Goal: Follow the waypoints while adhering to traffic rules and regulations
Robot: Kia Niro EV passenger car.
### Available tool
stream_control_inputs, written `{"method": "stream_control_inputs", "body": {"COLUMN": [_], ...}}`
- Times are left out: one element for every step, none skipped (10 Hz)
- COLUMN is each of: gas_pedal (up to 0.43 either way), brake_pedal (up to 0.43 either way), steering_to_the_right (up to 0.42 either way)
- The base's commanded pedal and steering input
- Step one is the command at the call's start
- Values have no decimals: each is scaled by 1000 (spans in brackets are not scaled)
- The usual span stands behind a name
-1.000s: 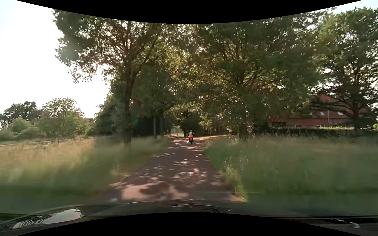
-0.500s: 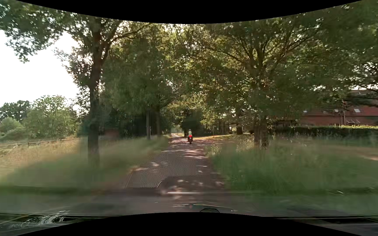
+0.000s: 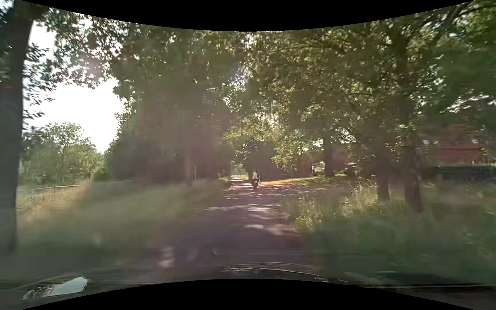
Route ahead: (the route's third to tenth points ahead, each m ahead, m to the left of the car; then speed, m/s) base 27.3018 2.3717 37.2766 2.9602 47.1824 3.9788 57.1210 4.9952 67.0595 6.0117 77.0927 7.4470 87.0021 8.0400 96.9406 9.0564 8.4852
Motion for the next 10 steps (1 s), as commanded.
{"method": "stream_control_inputs", "body": {"gas_pedal": [87, 87, 87, 87, 87, 87, 98, 118, 138, 150], "brake_pedal": [0, 0, 0, 0, 0, 0, 0, 0, 0, 0], "steering_to_the_right": [-31, -24, -23, -22, -18, -11, -7, -5, -5, -4]}}
